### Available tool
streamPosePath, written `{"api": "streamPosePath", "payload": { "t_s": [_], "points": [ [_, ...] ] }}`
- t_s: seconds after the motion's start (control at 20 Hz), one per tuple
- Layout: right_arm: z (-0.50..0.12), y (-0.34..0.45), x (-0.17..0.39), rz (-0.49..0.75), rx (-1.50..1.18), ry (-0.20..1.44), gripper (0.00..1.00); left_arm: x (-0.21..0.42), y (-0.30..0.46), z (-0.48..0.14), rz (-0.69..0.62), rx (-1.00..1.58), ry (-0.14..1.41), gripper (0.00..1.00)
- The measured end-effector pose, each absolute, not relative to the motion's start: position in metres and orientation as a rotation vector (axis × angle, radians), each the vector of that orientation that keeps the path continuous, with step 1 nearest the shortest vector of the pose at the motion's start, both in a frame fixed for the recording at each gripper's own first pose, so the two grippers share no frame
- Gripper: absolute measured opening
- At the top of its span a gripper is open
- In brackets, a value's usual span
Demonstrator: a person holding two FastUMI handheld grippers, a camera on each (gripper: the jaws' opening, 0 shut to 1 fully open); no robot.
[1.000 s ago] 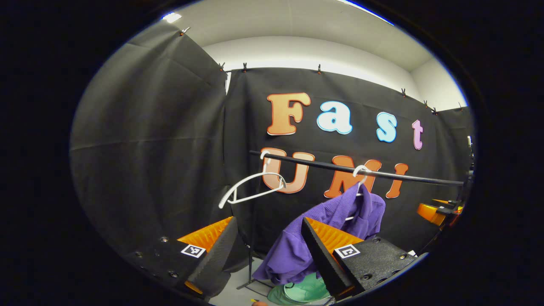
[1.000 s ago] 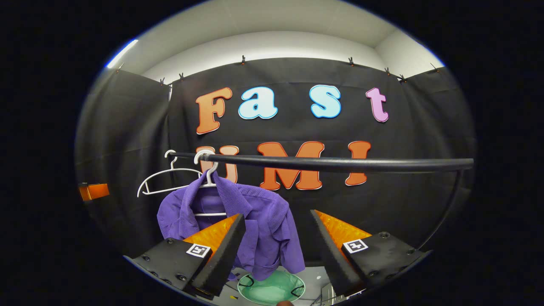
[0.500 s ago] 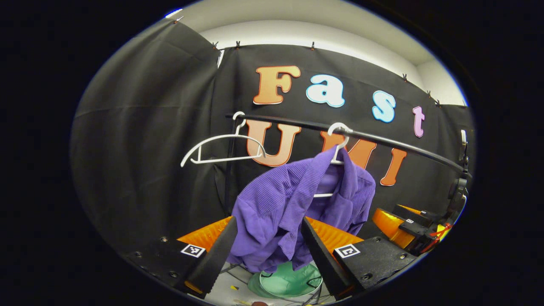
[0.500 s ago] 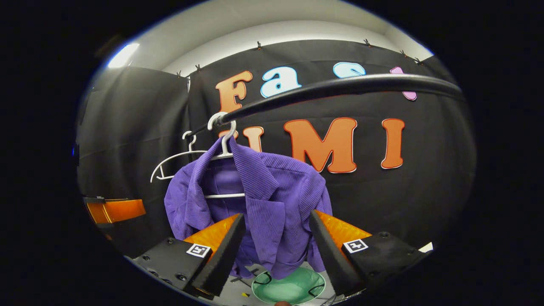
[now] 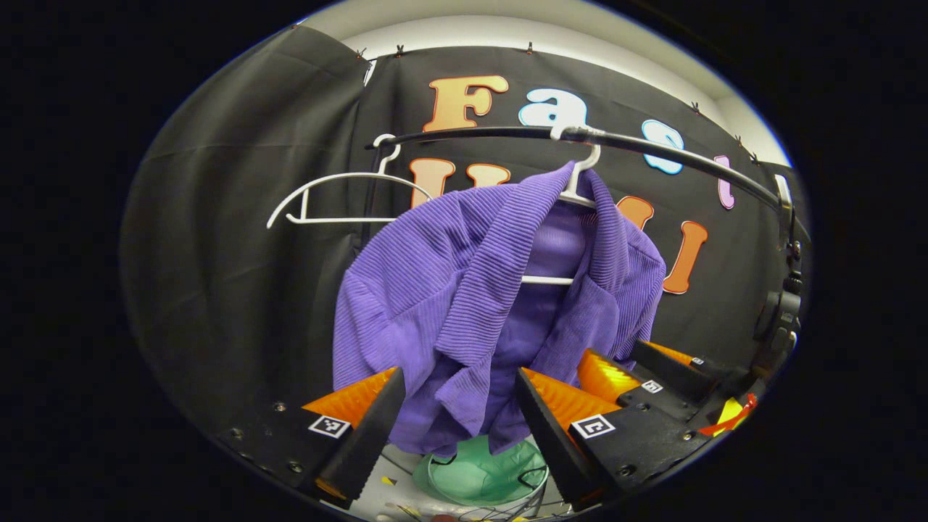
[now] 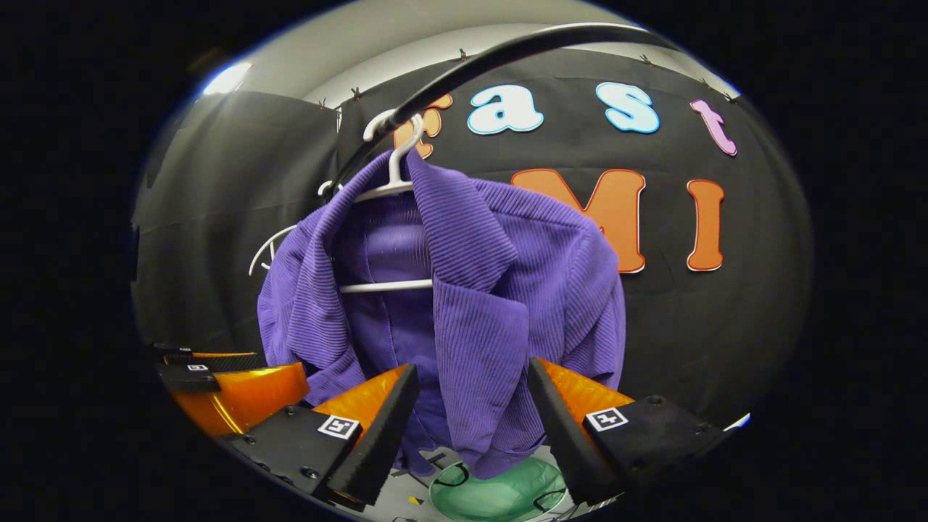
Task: Grasp the clothes on the hanger with both hands and then place them into the laundry hamper below.
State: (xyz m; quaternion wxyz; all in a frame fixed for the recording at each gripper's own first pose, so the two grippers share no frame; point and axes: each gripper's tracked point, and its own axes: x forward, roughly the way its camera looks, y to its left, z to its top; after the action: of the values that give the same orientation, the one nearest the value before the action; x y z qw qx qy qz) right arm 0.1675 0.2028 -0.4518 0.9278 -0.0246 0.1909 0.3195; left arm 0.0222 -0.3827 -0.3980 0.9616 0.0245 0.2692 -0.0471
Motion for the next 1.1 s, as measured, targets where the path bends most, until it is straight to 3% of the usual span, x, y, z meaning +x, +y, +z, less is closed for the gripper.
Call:
{"api": "streamPosePath", "payload": {
  "t_s": [0.05, 0.3, 0.4, 0.45, 0.55, 0.6, 0.65, 0.75, 1.1],
  "points": [
    [-0.464, 0.204, 0.174, 0.639, -0.066, 0.395, 0.89, 0.028, -0.383, -0.407, -0.091, 0.063, 0.542, 0.96],
    [-0.506, 0.220, 0.193, 0.629, -0.020, 0.434, 0.93, 0.055, -0.375, -0.438, -0.083, 0.101, 0.529, 0.95],
    [-0.515, 0.227, 0.193, 0.656, 0.006, 0.469, 0.77, 0.062, -0.371, -0.444, -0.078, 0.125, 0.529, 0.93],
    [-0.516, 0.230, 0.193, 0.667, 0.015, 0.473, 0.73, 0.065, -0.366, -0.445, -0.063, 0.144, 0.520, 0.76],
    [-0.512, 0.224, 0.196, 0.674, 0.018, 0.473, 0.50, 0.069, -0.365, -0.444, -0.073, 0.152, 0.510, 0.41],
    [-0.510, 0.222, 0.196, 0.685, 0.023, 0.482, 0.27, 0.066, -0.356, -0.444, -0.046, 0.137, 0.518, 0.23],
    [-0.510, 0.220, 0.194, 0.715, 0.036, 0.505, 0.15, 0.065, -0.357, -0.442, -0.064, 0.107, 0.522, 0.06],
    [-0.507, 0.219, 0.189, 0.786, 0.102, 0.574, 0.13, 0.063, -0.354, -0.437, -0.092, 0.055, 0.529, 0.00],
    [-0.488, 0.193, 0.178, 0.908, 0.244, 0.721, 0.13, 0.045, -0.345, -0.414, -0.199, 0.097, 0.550, 0.00]
  ]
}}
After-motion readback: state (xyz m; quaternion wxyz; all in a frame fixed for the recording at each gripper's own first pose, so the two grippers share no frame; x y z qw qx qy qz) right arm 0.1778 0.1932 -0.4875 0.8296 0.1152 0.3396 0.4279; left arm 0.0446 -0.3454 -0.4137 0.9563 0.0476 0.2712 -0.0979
